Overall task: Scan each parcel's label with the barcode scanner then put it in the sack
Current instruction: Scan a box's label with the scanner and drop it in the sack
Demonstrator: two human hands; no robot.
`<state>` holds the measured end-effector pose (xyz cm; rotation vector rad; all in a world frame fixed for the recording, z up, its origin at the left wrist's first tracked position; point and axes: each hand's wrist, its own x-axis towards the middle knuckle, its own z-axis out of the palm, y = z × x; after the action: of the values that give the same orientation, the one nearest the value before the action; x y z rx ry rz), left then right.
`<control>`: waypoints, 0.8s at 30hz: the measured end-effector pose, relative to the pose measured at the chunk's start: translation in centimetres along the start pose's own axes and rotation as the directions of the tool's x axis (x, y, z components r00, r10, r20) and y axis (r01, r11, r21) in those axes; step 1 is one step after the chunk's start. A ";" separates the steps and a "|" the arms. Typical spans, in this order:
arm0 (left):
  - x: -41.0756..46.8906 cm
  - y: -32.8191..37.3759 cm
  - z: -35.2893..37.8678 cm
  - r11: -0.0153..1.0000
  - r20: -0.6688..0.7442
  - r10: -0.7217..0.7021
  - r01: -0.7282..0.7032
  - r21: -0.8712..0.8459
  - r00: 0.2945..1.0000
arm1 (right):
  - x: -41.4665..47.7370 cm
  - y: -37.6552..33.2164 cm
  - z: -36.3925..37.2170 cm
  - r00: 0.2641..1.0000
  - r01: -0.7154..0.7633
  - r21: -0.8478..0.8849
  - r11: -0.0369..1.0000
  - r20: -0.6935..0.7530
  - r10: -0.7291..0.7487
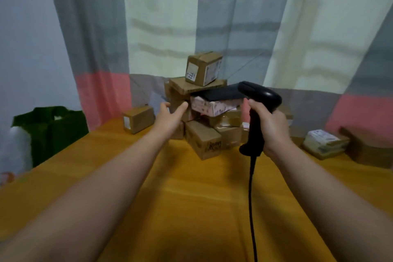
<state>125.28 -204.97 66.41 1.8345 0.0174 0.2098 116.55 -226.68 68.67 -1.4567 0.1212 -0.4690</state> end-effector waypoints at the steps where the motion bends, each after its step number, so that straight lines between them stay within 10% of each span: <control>1: 1.8 0.2 0.2 0.997 0.001 -0.045 0.045 -0.063 0.999 | 1.8 0.0 0.7 0.999 -0.046 0.059 0.997 -0.009 0.047; 14: 16.4 0.1 3.5 0.874 0.108 -0.289 0.308 -0.376 0.951 | 13.5 8.1 8.7 0.974 -0.218 0.129 0.967 -0.038 0.224; 24: 16.8 0.1 4.1 0.807 0.013 -0.263 0.227 -0.545 0.965 | 18.3 5.2 7.3 0.945 -0.245 0.445 0.861 -0.088 0.314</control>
<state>142.45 -206.90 67.76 1.2367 0.2199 0.0758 136.94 -226.59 68.25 -0.9450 0.3327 -0.3421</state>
